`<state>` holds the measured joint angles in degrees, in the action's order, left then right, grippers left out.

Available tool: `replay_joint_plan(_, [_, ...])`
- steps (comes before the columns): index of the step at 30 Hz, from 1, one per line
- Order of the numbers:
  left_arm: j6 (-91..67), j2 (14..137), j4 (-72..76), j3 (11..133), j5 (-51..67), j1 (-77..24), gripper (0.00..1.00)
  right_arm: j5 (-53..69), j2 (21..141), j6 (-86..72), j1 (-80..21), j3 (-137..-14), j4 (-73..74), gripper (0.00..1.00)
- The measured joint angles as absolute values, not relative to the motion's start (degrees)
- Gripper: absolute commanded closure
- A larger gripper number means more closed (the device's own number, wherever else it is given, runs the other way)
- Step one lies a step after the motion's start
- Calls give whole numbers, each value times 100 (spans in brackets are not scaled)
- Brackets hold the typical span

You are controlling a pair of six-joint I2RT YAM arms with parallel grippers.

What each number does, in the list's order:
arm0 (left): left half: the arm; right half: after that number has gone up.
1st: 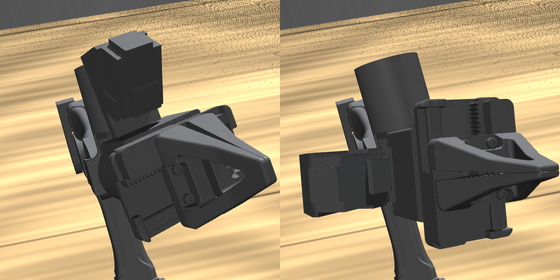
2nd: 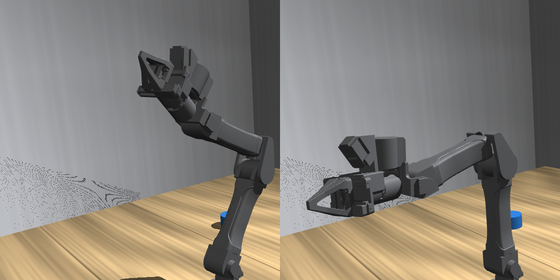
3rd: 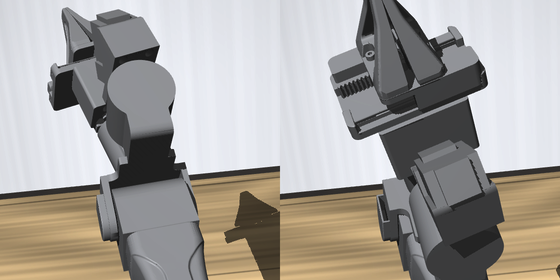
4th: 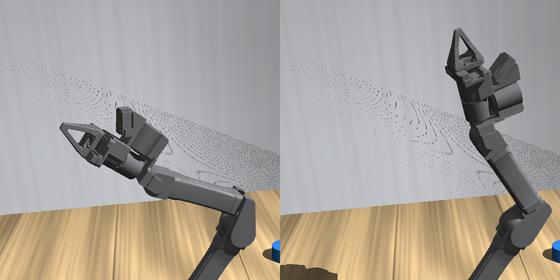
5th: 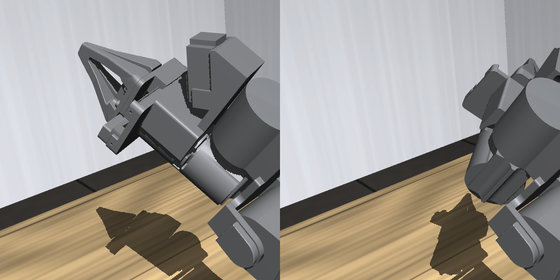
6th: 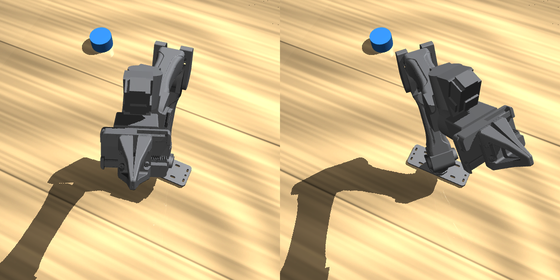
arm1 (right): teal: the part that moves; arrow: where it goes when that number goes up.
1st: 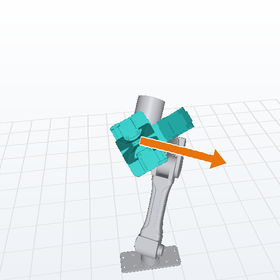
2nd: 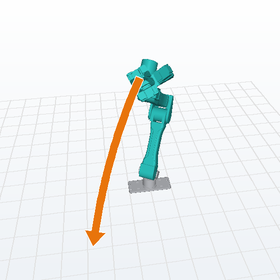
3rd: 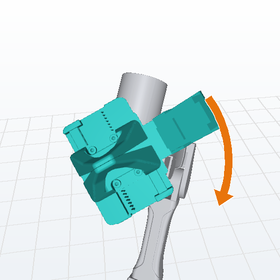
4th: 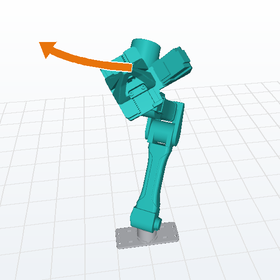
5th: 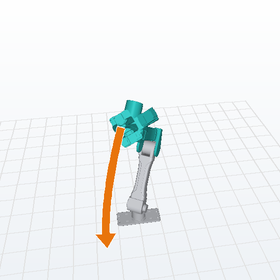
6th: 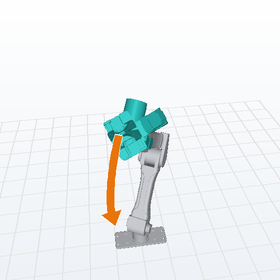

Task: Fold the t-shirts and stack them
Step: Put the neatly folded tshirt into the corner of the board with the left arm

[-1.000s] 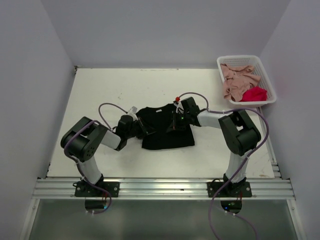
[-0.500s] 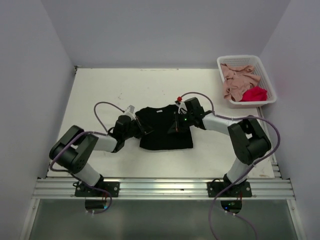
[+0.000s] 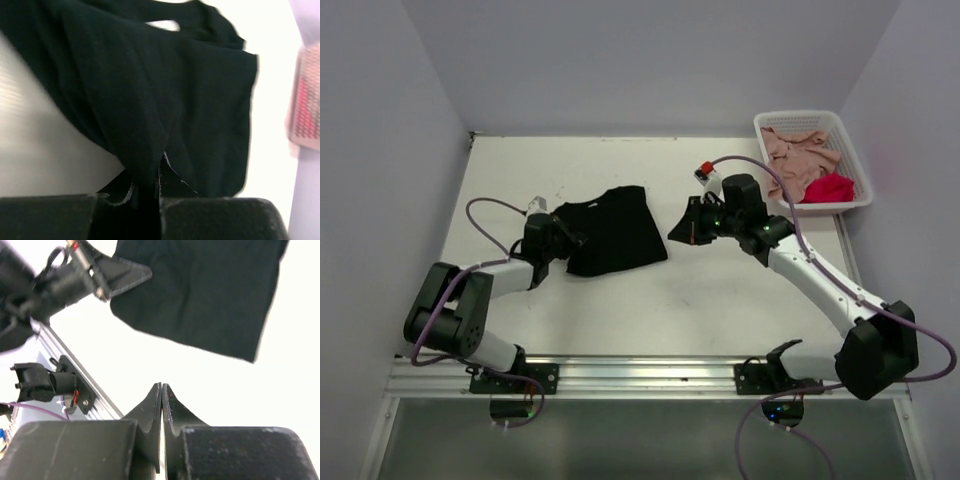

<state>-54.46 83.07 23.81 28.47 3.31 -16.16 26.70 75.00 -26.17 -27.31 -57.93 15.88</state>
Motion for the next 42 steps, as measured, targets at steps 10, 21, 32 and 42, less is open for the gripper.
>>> replay_joint_plan(10, [-5811,9636,2099,4163,180,-384,100,2316,6735,-2425,-2626,-5789,2453,100])
replay_joint_plan(21, [-6912,10746,2569,4630,196,1096,100,2217,6678,-2281,-2569,-5653,2858,100])
replay_joint_plan(32, [-8187,11373,2956,5299,-384,1424,100,2217,7175,-2222,-2554,-5675,3072,100])
replay_joint_plan(42, [-8853,11371,2917,5437,-1149,1754,100,2202,7666,-2029,-2554,-6187,3592,100])
